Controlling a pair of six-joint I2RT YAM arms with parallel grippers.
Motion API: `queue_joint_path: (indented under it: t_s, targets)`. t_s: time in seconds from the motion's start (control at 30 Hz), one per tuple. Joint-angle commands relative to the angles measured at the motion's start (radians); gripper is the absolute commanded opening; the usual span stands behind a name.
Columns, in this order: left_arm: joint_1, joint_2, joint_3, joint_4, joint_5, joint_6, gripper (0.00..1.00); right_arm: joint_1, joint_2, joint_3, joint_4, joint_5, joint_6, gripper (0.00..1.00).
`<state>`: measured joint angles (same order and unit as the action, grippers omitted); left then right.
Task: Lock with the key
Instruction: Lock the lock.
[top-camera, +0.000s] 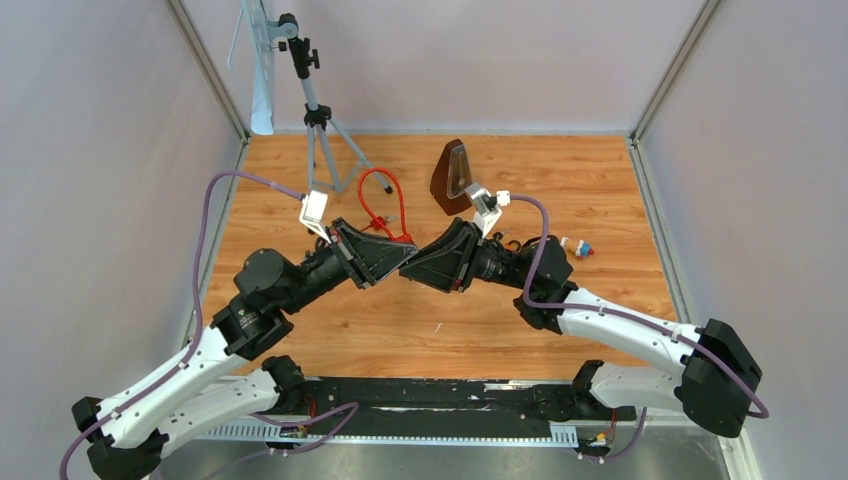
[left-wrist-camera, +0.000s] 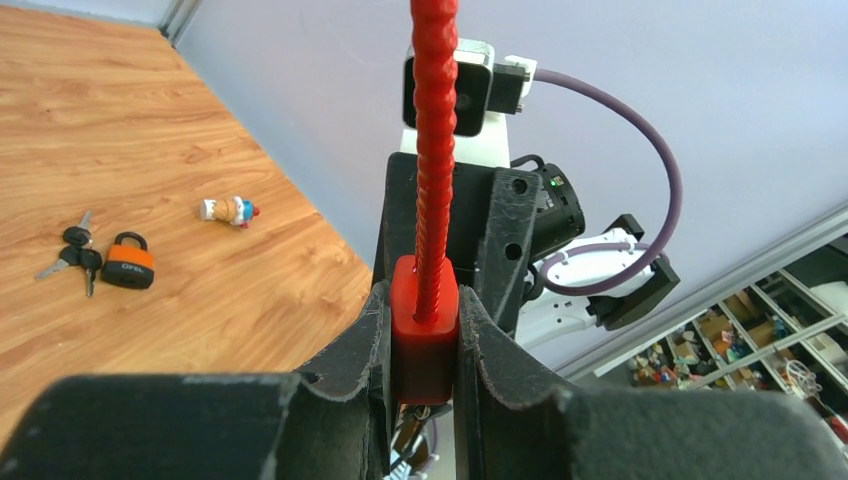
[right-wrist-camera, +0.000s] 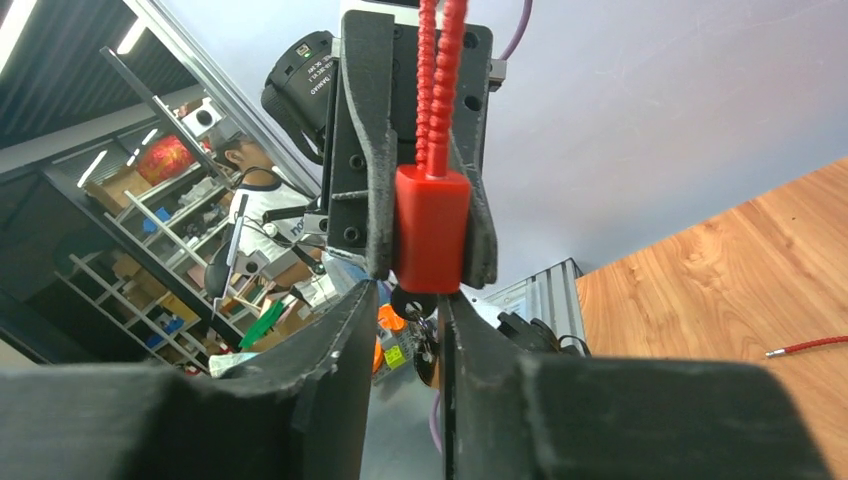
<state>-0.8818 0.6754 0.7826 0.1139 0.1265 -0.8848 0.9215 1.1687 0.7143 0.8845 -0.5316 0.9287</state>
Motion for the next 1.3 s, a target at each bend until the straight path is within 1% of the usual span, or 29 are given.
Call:
queue_joint_path:
  t_s: [0.0, 0.1, 0.2, 0.3, 0.4, 0.47, 0.5, 0.63, 0.9, 0.93, 1.03, 1.07, 1.1, 1.13, 1.17, 1.2, 1.23, 1.27]
  targets:
    - [0.002, -0.007, 0.038, 0.081, 0.013, -0.006, 0.0, 0.0, -0.01, -0.014, 0.07, 0.018, 0.023, 0.23]
    - [0.001, 0.003, 0.045, 0.049, -0.002, 0.002, 0.0, -0.001, -0.01, 0.016, -0.013, 0.029, -0.013, 0.09]
    - [0.002, 0.025, 0.074, -0.022, -0.037, 0.039, 0.0, 0.0, -0.014, 0.037, -0.117, 0.07, -0.066, 0.0]
    - [0.001, 0.044, 0.099, -0.071, -0.056, 0.059, 0.0, -0.001, -0.02, 0.046, -0.177, 0.119, -0.107, 0.0]
    - [0.002, 0.062, 0.104, -0.082, -0.092, 0.062, 0.0, 0.003, -0.02, 0.073, -0.29, 0.178, -0.198, 0.0]
    - [0.001, 0.079, 0.117, -0.102, -0.119, 0.064, 0.0, 0.017, -0.016, 0.099, -0.379, 0.239, -0.293, 0.0]
    - [0.002, 0.094, 0.123, -0.138, -0.141, 0.068, 0.0, 0.026, -0.012, 0.114, -0.424, 0.28, -0.343, 0.0]
    - [0.001, 0.146, 0.167, -0.226, -0.26, 0.082, 0.0, 0.051, 0.025, 0.161, -0.555, 0.44, -0.549, 0.0]
    - [0.001, 0.275, 0.269, -0.401, -0.429, 0.024, 0.0, 0.093, 0.093, 0.214, -0.616, 0.675, -0.822, 0.0]
    - [0.002, 0.285, 0.286, -0.431, -0.445, 0.012, 0.0, 0.097, 0.102, 0.218, -0.616, 0.697, -0.85, 0.0]
    - [0.002, 0.315, 0.295, -0.445, -0.486, 0.002, 0.0, 0.098, 0.117, 0.228, -0.625, 0.719, -0.9, 0.0]
    - [0.002, 0.314, 0.291, -0.43, -0.488, 0.005, 0.0, 0.097, 0.114, 0.225, -0.629, 0.706, -0.899, 0.09]
    - [0.002, 0.311, 0.28, -0.42, -0.488, 0.008, 0.0, 0.097, 0.1, 0.217, -0.628, 0.683, -0.896, 0.24]
    - [0.001, 0.301, 0.274, -0.398, -0.488, 0.014, 0.0, 0.096, 0.085, 0.206, -0.628, 0.64, -0.88, 0.45]
    - [0.002, 0.294, 0.262, -0.387, -0.489, 0.02, 0.0, 0.094, 0.072, 0.198, -0.632, 0.602, -0.863, 0.61]
    - [0.002, 0.279, 0.256, -0.367, -0.488, 0.035, 0.0, 0.088, 0.054, 0.192, -0.654, 0.561, -0.847, 0.71]
    - [0.001, 0.269, 0.241, -0.356, -0.483, 0.043, 0.0, 0.08, 0.036, 0.186, -0.675, 0.512, -0.826, 0.75]
    - [0.002, 0.247, 0.234, -0.334, -0.478, 0.067, 0.0, 0.07, 0.011, 0.172, -0.688, 0.469, -0.804, 0.78]
